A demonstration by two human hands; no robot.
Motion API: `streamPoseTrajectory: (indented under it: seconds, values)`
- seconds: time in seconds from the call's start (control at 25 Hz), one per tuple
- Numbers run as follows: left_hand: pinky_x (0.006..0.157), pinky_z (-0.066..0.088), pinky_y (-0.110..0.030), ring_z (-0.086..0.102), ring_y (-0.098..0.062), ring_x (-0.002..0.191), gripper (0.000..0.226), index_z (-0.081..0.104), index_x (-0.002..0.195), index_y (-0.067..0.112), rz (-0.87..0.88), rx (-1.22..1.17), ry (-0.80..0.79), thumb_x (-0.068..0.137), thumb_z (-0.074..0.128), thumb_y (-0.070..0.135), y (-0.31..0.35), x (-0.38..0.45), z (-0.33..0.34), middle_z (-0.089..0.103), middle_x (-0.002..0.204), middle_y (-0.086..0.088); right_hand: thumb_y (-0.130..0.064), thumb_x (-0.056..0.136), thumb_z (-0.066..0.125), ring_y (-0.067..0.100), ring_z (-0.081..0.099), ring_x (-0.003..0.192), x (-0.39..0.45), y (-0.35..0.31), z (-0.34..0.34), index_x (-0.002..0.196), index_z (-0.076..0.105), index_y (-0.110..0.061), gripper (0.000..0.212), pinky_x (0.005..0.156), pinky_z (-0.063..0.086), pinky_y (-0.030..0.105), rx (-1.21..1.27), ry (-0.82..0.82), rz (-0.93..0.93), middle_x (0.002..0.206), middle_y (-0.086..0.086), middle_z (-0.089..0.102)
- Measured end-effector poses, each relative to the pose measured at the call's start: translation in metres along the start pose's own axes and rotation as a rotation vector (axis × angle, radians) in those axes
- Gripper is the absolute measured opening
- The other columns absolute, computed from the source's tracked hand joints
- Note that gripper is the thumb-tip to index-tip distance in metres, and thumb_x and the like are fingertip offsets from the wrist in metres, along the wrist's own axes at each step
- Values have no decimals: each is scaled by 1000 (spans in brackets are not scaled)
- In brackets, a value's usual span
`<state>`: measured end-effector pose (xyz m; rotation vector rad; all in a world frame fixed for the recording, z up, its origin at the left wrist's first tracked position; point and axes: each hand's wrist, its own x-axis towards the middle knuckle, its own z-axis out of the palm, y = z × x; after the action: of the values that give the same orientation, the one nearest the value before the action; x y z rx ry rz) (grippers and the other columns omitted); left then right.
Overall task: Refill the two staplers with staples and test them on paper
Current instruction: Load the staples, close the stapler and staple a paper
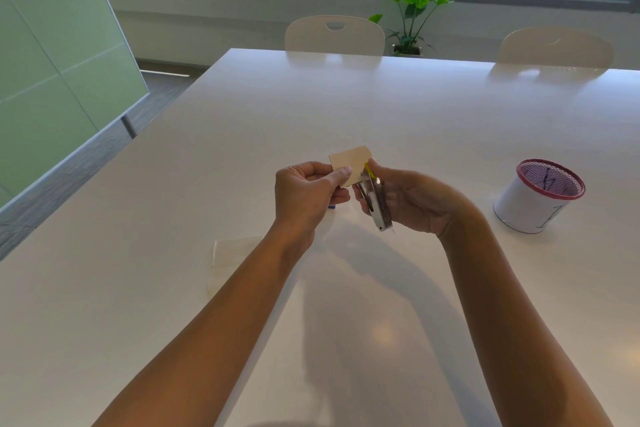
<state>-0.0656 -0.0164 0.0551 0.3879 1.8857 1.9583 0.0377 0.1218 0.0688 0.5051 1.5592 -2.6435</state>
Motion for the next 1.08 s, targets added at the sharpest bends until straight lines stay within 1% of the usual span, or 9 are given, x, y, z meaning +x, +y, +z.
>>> streamPoseTrajectory:
  seconds: [0.04,0.16,0.28,0.44,0.6,0.8,0.96,1.08]
  values:
    - [66,64,-34,76,-19,63,11,74,82,17,-1,0,-8,79,84,20,1,-1,0,77,74,2,-34,89,62,18,61,82,0,0,-1,98,77,-10,29,76,56,28,-2,1,8,89,8,64]
    - [71,64,-40,75,-20,63,12,74,83,15,-2,4,-26,78,84,18,3,-3,0,78,74,-1,-34,86,67,18,64,79,2,0,-5,102,73,-8,32,77,57,30,49,13,26,88,8,66]
    - [74,64,-43,76,-20,64,12,74,84,15,3,10,-37,79,84,19,4,-4,1,78,79,-4,-34,86,68,18,66,75,2,1,-7,99,72,-7,31,76,58,29,56,26,19,86,9,67]
    - [73,64,-41,75,-18,63,10,73,81,18,3,14,-38,79,84,19,5,-3,2,77,74,2,-33,85,68,17,65,74,2,0,-5,92,77,-8,28,76,57,27,45,47,21,83,7,68]
    - [72,64,-42,75,-19,63,10,74,82,16,2,20,-45,79,84,18,3,-2,1,77,71,3,-33,83,67,16,62,74,3,2,-2,103,68,-6,33,73,56,25,14,79,19,82,6,67]
    - [72,64,-42,75,-19,64,11,75,81,15,2,19,-45,78,85,18,3,0,-1,77,72,1,-34,77,71,14,61,72,6,3,3,99,67,-7,34,72,55,22,-8,136,9,78,4,67]
    - [76,64,-41,76,-18,69,12,75,82,17,0,28,-59,78,85,22,2,1,-1,78,75,4,-36,75,74,12,62,66,7,4,3,93,70,-9,32,71,55,22,-25,175,8,75,3,67]
    - [80,63,-42,75,-19,75,13,73,86,16,-28,6,-59,84,80,27,2,2,0,77,84,-1,-38,71,76,13,60,68,8,4,4,96,69,-10,38,70,54,22,-49,208,8,77,2,65]
